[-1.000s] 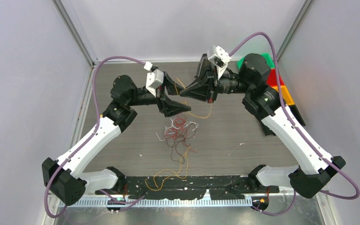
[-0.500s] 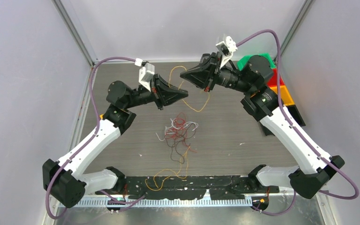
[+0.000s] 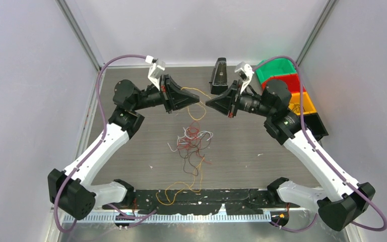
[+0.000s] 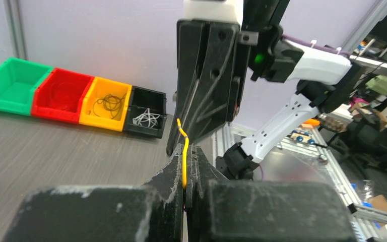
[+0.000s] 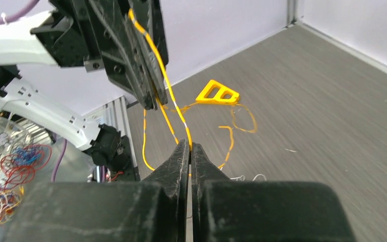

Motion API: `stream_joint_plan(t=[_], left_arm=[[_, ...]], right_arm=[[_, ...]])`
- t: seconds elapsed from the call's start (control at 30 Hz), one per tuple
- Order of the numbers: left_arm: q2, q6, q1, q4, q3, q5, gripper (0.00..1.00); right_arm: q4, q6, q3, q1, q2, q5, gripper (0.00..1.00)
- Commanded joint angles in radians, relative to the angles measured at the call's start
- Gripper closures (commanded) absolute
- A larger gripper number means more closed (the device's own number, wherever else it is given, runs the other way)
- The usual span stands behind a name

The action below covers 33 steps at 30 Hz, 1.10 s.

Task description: Untangle the cables

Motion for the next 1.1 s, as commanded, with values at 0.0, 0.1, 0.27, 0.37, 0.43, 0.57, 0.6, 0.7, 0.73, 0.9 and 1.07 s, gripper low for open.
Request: stream_joint_plan(t=[0.0, 0.1, 0.27, 0.37, 0.43, 0.57, 0.6, 0.7, 0.73, 0.9, 1.07], left_arm=[[0.013, -0.126, 0.023, 0.175, 0.132, 0.002, 1.00], [0.041, -0.226, 0.011, 0.254, 0.152, -0.031, 1.00], [0.070, -0.336, -0.013, 0.317, 0.185, -0.080, 1.00], [0.072, -0.327, -0.035, 0.299, 0.193, -0.127, 1.00], [0.072, -0.321, -0.038, 0.257, 0.187, -0.187, 1.00], [0.072, -0.306, -0.038, 0.231, 0.174, -0.260, 1.00], [0.074, -0.310, -0.038, 0.227, 0.173, -0.270, 1.00], [0.076, -0.320, -0.038, 0.217, 0.168, -0.298, 1.00], [0.075, -0.320, -0.038, 0.213, 0.167, -0.304, 1.00], [0.060, -0.303, -0.029, 0.205, 0.152, -0.276, 1.00], [0.040, -0.305, -0.017, 0.199, 0.102, -0.236, 1.00]], right_arm=[[-0.062, -0.075, -0.040, 0.060, 0.044, -0.028, 0.94], [-0.041, -0.101, -0.040, 0.115, 0.075, -0.027, 0.94], [0.008, -0.101, -0.038, 0.141, 0.115, -0.024, 0.95], [0.035, -0.110, -0.034, 0.157, 0.142, -0.042, 0.94], [0.032, -0.150, -0.022, 0.192, 0.148, -0.040, 0.94], [0.067, -0.172, -0.020, 0.253, 0.152, -0.022, 0.94], [0.077, -0.165, -0.027, 0.255, 0.153, -0.019, 0.95], [0.101, -0.155, -0.037, 0.260, 0.156, -0.014, 0.95], [0.099, -0.159, -0.037, 0.260, 0.152, -0.015, 0.94], [-0.028, -0.225, -0.023, 0.189, 0.111, -0.014, 0.91], [-0.185, -0.253, 0.060, 0.057, 0.067, -0.052, 0.32]])
